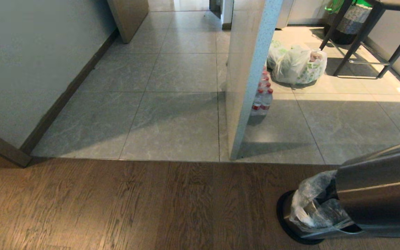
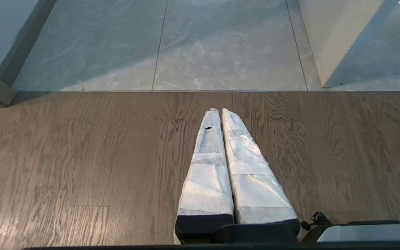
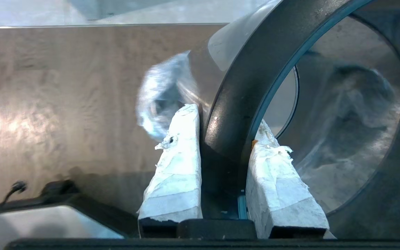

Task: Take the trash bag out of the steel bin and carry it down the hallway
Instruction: Place the outer trash can on the ground

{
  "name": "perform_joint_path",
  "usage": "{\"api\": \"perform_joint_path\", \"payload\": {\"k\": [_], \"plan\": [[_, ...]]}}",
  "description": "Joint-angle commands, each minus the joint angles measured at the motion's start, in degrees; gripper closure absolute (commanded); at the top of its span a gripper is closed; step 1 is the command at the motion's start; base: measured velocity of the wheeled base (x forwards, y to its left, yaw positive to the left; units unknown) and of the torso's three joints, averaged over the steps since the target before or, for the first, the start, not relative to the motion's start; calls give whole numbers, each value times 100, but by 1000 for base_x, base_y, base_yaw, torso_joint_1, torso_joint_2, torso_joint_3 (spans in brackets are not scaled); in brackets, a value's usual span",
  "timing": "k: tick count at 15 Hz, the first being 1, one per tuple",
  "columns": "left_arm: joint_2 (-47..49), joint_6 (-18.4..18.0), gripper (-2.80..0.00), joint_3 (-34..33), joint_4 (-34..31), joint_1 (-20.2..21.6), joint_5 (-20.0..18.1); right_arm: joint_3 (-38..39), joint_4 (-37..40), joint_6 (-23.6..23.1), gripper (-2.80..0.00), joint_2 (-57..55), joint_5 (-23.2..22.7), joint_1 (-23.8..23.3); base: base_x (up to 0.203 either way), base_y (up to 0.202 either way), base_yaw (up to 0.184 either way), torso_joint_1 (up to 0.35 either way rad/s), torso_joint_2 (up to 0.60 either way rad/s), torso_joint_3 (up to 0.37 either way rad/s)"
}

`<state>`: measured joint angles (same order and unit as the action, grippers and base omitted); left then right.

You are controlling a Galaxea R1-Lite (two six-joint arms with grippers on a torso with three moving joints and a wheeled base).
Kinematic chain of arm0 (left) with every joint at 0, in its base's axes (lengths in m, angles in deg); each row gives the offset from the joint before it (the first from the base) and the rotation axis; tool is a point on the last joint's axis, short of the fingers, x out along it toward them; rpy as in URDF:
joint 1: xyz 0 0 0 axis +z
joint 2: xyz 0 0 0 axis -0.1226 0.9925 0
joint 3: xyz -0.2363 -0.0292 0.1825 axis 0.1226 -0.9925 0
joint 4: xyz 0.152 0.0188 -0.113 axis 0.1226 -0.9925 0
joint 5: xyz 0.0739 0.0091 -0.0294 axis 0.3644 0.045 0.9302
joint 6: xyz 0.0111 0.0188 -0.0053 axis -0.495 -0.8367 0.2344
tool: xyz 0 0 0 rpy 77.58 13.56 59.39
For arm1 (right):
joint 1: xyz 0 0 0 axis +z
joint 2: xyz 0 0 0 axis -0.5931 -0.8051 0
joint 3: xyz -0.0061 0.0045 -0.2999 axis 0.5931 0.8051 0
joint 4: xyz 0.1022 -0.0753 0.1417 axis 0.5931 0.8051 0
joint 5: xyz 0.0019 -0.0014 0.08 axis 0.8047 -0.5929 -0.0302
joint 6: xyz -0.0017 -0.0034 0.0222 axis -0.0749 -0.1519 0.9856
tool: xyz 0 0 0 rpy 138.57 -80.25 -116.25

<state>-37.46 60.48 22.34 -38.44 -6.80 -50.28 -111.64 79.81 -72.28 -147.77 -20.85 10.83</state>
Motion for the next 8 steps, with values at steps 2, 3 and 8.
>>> {"api": "perform_joint_path", "payload": {"k": [2,3,8], "plan": [[0,2,0,-18,1,2,4,-221,-41,-71,0,-563,-18,-602,0,0,0,0,0,0],[0,2,0,-18,1,2,4,-359,-56,-86,0,-806,-27,-812,0,0,0,0,0,0],[0,2,0,-18,-5,2,4,-1570,-188,-93,0,-2367,-44,-1671,0,0,0,0,0,0]]}}
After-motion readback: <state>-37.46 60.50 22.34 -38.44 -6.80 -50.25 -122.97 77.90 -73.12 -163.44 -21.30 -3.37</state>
